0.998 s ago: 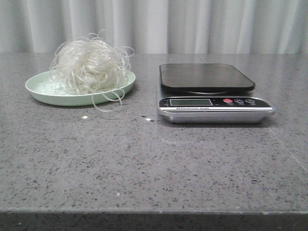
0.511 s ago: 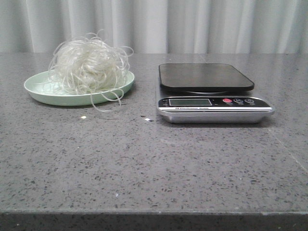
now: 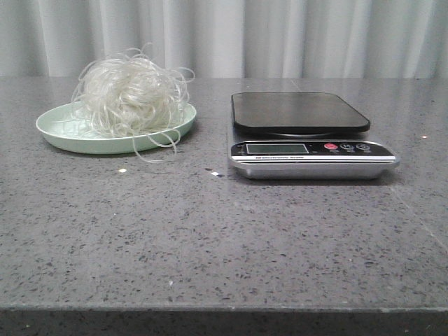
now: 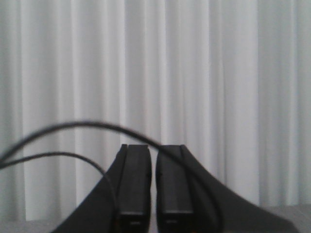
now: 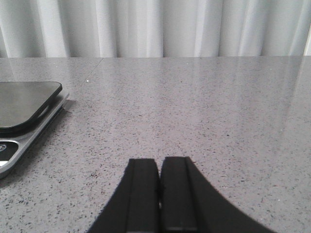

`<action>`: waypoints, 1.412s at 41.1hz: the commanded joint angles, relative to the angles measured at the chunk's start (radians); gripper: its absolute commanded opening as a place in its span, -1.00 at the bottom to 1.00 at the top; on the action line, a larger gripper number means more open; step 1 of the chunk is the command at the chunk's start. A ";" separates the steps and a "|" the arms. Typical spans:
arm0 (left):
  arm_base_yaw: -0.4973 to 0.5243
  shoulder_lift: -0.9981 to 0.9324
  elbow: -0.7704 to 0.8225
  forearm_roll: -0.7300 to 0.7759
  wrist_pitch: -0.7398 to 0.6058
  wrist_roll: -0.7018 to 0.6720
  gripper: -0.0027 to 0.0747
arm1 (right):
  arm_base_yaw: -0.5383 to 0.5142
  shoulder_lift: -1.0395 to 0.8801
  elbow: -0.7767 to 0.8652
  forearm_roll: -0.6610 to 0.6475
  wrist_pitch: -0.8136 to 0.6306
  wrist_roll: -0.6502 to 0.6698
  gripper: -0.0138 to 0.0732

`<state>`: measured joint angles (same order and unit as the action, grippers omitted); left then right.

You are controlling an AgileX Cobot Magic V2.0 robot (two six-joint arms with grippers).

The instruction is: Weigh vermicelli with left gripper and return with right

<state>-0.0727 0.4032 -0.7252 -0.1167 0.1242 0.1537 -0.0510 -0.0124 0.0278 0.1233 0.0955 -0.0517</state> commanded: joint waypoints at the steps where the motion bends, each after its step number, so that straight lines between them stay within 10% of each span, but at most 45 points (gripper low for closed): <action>1: -0.049 0.110 -0.082 -0.011 -0.016 -0.006 -0.11 | -0.004 -0.014 -0.008 0.002 -0.076 0.001 -0.33; 10: -0.168 0.325 -0.194 -0.013 0.106 -0.006 0.50 | -0.004 -0.014 -0.008 0.002 -0.076 0.001 -0.33; 37: -0.232 1.080 -0.801 -0.151 0.812 0.149 0.50 | -0.004 -0.014 -0.008 0.002 -0.076 0.001 -0.33; 58: -0.232 1.366 -0.903 -0.218 0.838 0.235 0.50 | -0.004 -0.014 -0.008 0.002 -0.076 0.001 -0.33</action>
<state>-0.2989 1.7933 -1.5923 -0.2840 0.9917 0.3736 -0.0510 -0.0124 0.0278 0.1233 0.0955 -0.0517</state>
